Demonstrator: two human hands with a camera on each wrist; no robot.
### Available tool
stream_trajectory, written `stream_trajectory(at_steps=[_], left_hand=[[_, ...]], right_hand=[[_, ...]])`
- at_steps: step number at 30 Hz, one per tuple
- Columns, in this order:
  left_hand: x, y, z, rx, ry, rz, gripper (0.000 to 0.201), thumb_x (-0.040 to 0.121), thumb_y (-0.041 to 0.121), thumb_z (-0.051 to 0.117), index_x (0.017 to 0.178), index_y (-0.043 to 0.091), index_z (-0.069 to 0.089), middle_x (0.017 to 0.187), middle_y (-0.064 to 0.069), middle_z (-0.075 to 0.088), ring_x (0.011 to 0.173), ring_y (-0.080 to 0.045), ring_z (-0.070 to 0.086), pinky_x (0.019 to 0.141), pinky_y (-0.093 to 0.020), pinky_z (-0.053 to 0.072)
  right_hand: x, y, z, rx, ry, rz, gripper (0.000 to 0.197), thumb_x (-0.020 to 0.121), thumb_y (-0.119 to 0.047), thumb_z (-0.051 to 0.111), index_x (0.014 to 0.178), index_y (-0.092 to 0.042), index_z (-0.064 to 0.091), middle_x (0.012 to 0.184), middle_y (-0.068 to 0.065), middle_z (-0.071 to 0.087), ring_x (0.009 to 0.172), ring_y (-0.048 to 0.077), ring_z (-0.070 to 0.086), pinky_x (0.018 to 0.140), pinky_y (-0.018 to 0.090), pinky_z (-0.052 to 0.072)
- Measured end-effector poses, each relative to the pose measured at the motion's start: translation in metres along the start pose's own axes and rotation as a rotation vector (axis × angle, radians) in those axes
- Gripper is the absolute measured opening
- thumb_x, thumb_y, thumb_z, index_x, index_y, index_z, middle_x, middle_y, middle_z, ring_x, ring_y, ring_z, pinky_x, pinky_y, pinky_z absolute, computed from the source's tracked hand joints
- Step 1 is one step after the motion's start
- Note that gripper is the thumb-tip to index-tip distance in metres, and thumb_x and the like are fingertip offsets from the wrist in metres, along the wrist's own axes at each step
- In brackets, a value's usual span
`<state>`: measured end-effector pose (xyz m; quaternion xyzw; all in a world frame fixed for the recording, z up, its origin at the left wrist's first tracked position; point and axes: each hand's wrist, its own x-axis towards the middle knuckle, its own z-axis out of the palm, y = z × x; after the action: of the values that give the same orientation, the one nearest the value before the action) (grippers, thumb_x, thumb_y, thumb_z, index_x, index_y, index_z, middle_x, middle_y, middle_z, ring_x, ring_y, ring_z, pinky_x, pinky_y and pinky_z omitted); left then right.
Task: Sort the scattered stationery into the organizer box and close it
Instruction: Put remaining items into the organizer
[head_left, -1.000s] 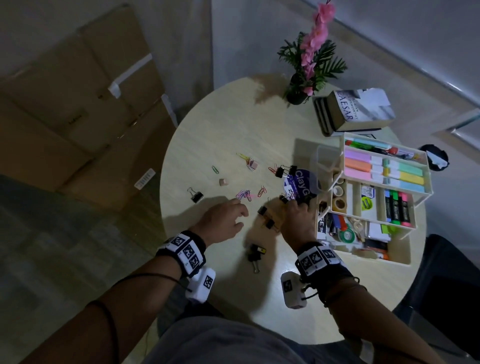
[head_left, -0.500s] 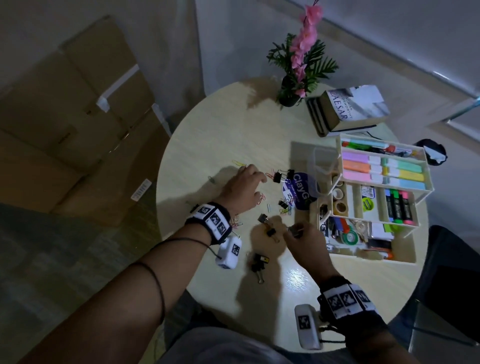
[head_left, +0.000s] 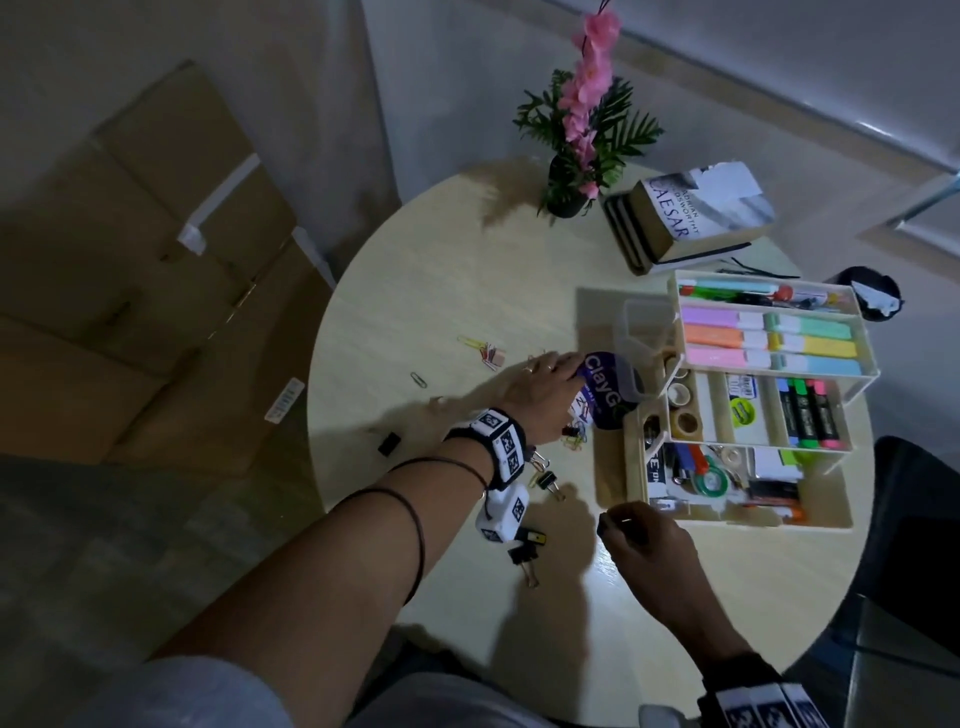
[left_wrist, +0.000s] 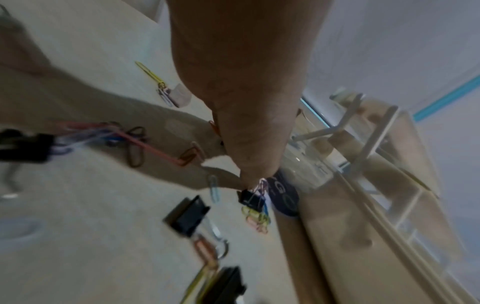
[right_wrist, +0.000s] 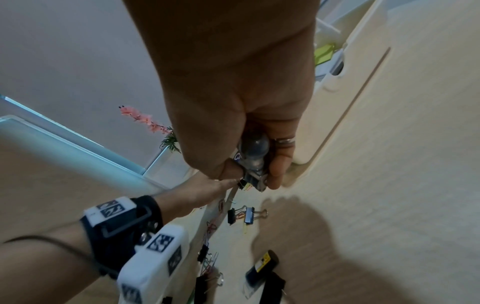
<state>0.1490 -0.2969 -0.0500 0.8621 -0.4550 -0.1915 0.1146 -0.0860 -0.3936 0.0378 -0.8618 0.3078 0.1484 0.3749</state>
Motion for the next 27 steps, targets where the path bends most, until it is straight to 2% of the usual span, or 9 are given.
stream_trajectory(at_steps=[5, 9, 13, 16, 19, 20, 23, 25, 27], left_hand=[[-0.036, -0.011, 0.021, 0.009, 0.047, 0.035, 0.05, 0.091, 0.025, 0.073, 0.137, 0.013, 0.054, 0.157, -0.011, 0.035, 0.135, -0.038, 0.046, 0.104, -0.054, 0.05], [-0.056, -0.024, 0.008, -0.1, 0.119, 0.065, 0.033, 0.096, 0.016, 0.065, 0.128, 0.012, 0.064, 0.136, -0.006, 0.058, 0.117, -0.029, 0.054, 0.095, -0.048, 0.052], [-0.055, -0.048, -0.014, -0.194, 0.274, -0.151, 0.04, 0.092, -0.003, 0.063, 0.129, 0.012, 0.066, 0.123, -0.005, 0.06, 0.106, -0.023, 0.055, 0.08, -0.038, 0.061], [-0.045, -0.061, -0.025, -0.192, 0.292, -0.286, 0.036, 0.097, 0.007, 0.067, 0.133, 0.012, 0.065, 0.124, -0.008, 0.056, 0.108, -0.025, 0.055, 0.081, -0.038, 0.062], [-0.038, -0.067, -0.026, -0.165, 0.265, -0.323, 0.029, 0.099, 0.016, 0.068, 0.127, 0.009, 0.068, 0.123, -0.01, 0.058, 0.107, -0.028, 0.06, 0.086, -0.043, 0.061], [-0.036, -0.066, -0.026, -0.157, 0.263, -0.328, 0.026, 0.099, 0.016, 0.068, 0.124, 0.008, 0.069, 0.121, -0.011, 0.06, 0.105, -0.029, 0.061, 0.086, -0.043, 0.06], [-0.032, -0.065, -0.026, -0.146, 0.278, -0.358, 0.017, 0.097, 0.009, 0.066, 0.113, 0.007, 0.073, 0.114, -0.014, 0.064, 0.1, -0.032, 0.065, 0.083, -0.044, 0.061], [-0.031, -0.064, -0.025, -0.161, 0.293, -0.378, 0.019, 0.095, 0.002, 0.062, 0.108, 0.008, 0.075, 0.112, -0.014, 0.065, 0.1, -0.033, 0.065, 0.083, -0.045, 0.06], [-0.031, -0.06, -0.027, -0.228, 0.343, -0.382, 0.017, 0.094, 0.003, 0.065, 0.105, 0.009, 0.076, 0.109, -0.012, 0.067, 0.097, -0.031, 0.065, 0.08, -0.041, 0.06]], right_hand=[[0.01, -0.005, 0.01, -0.004, -0.057, -0.049, 0.003, 0.096, -0.028, 0.071, 0.093, -0.03, 0.072, 0.073, -0.011, 0.074, 0.067, -0.002, 0.066, 0.057, 0.013, 0.046], [0.025, -0.014, 0.015, 0.036, -0.084, -0.065, 0.005, 0.098, -0.031, 0.069, 0.1, -0.026, 0.07, 0.078, -0.006, 0.076, 0.068, 0.005, 0.072, 0.069, 0.036, 0.059], [0.036, -0.027, 0.011, 0.077, -0.129, -0.055, 0.013, 0.102, -0.028, 0.065, 0.11, -0.019, 0.067, 0.083, -0.003, 0.079, 0.064, 0.011, 0.074, 0.068, 0.044, 0.063], [0.037, -0.033, 0.005, 0.038, -0.111, -0.077, 0.013, 0.1, -0.034, 0.066, 0.109, -0.025, 0.067, 0.09, -0.005, 0.079, 0.067, 0.01, 0.073, 0.067, 0.04, 0.062], [0.033, -0.039, -0.002, 0.085, -0.09, -0.1, 0.01, 0.099, -0.03, 0.069, 0.107, -0.024, 0.069, 0.09, -0.006, 0.077, 0.071, 0.004, 0.071, 0.062, 0.021, 0.056], [0.031, -0.039, -0.005, 0.109, -0.081, -0.108, 0.009, 0.099, -0.026, 0.07, 0.106, -0.022, 0.069, 0.089, -0.006, 0.077, 0.071, 0.003, 0.07, 0.06, 0.018, 0.053], [0.028, -0.03, -0.013, 0.119, -0.044, -0.107, 0.014, 0.098, -0.013, 0.07, 0.108, -0.024, 0.07, 0.082, -0.005, 0.075, 0.07, 0.005, 0.069, 0.058, 0.023, 0.053], [0.025, -0.023, -0.018, 0.116, -0.01, -0.109, 0.018, 0.097, -0.01, 0.07, 0.108, -0.025, 0.072, 0.079, -0.004, 0.075, 0.069, 0.007, 0.069, 0.06, 0.028, 0.055], [0.023, -0.018, -0.025, 0.135, 0.048, -0.124, 0.017, 0.096, -0.011, 0.073, 0.106, -0.025, 0.072, 0.079, -0.006, 0.076, 0.07, 0.005, 0.071, 0.06, 0.022, 0.056]])
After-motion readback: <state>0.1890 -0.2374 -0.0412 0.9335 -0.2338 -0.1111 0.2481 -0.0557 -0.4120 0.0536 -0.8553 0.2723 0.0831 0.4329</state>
